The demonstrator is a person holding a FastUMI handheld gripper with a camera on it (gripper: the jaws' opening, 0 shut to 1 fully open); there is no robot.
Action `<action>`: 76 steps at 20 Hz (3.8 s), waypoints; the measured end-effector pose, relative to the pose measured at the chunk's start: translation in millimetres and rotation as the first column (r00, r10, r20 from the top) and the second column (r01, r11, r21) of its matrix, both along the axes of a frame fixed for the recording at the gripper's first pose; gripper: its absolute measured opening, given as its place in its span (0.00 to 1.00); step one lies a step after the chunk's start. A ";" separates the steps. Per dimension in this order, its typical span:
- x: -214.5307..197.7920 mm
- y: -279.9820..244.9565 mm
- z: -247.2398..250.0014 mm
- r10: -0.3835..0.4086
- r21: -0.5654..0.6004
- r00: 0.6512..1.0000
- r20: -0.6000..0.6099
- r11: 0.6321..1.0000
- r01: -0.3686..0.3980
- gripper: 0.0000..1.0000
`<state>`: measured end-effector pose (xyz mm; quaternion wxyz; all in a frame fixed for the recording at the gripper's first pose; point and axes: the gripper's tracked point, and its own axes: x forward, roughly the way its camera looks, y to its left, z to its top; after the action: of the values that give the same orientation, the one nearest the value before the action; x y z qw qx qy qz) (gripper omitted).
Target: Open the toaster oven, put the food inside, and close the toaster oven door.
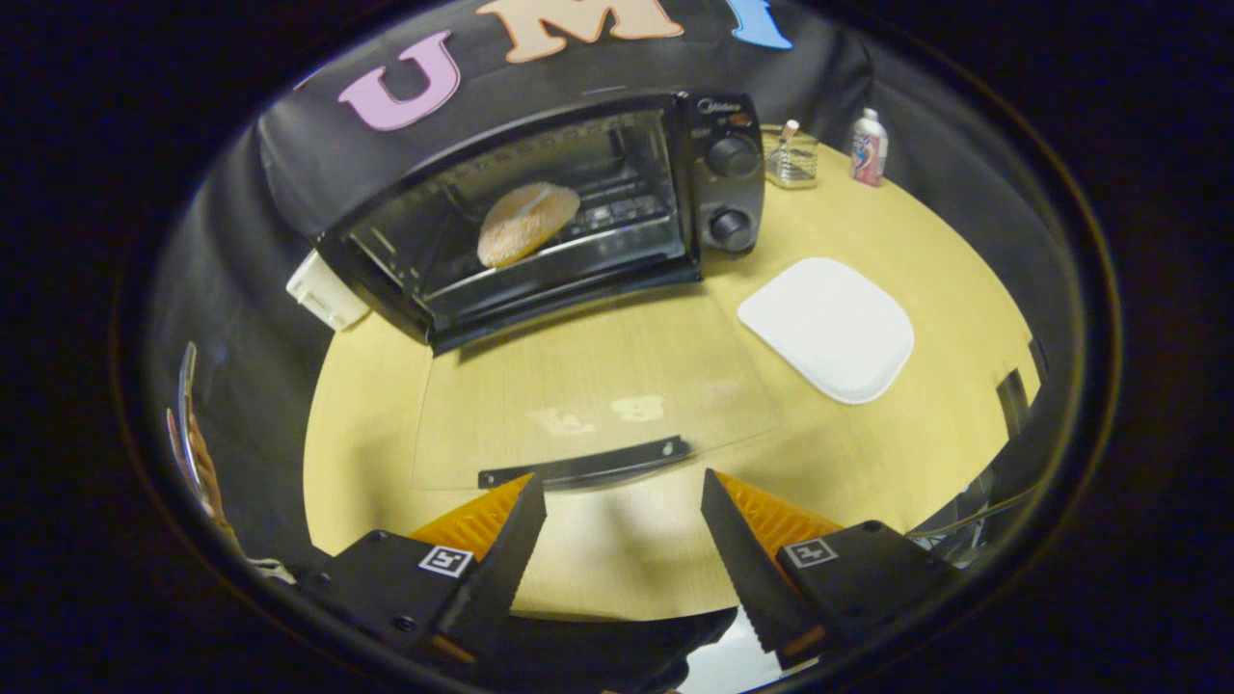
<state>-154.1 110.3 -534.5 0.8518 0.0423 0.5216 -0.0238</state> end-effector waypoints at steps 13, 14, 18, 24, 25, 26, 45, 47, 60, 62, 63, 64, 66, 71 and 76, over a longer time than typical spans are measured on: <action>-2.6 13.9 -40.3 0.090 -0.064 0.985 -0.146 0.993 -0.100 1.00; -1.5 13.9 -41.3 0.097 -0.068 0.984 -0.150 0.992 -0.108 1.00; 0.6 14.3 -34.8 0.130 -0.092 0.981 -0.145 0.985 -0.144 1.00; 8.2 19.8 -5.5 0.084 -0.055 0.989 -0.120 0.994 -0.091 1.00; 9.6 20.2 0.4 0.080 -0.056 0.991 -0.110 0.995 -0.087 0.99; 14.1 19.4 6.6 0.072 -0.054 0.993 -0.094 0.996 -0.078 0.99; 60.7 27.7 82.8 0.038 -0.057 0.998 0.051 0.998 -0.036 1.00; 65.2 29.1 85.4 0.036 -0.057 0.997 0.061 0.998 -0.033 1.00; 120.6 47.8 104.1 0.015 0.011 0.985 0.172 1.000 -0.017 1.00; 128.5 46.2 101.1 0.034 -0.028 0.984 0.174 0.999 -0.030 1.00; 131.5 49.9 102.2 0.039 -0.024 0.983 0.179 0.999 -0.035 1.00; 135.4 55.9 106.1 0.042 -0.010 0.981 0.189 0.999 -0.041 1.00; 142.8 57.6 119.7 0.050 -0.005 0.973 0.226 0.999 -0.050 0.98; 162.9 53.6 185.2 0.063 -0.017 0.922 0.382 0.998 -0.061 0.98; 190.8 47.1 284.3 0.100 -0.083 0.790 0.605 0.995 -0.062 0.98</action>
<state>36.7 157.4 -250.3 0.9753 0.0005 0.2204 0.0123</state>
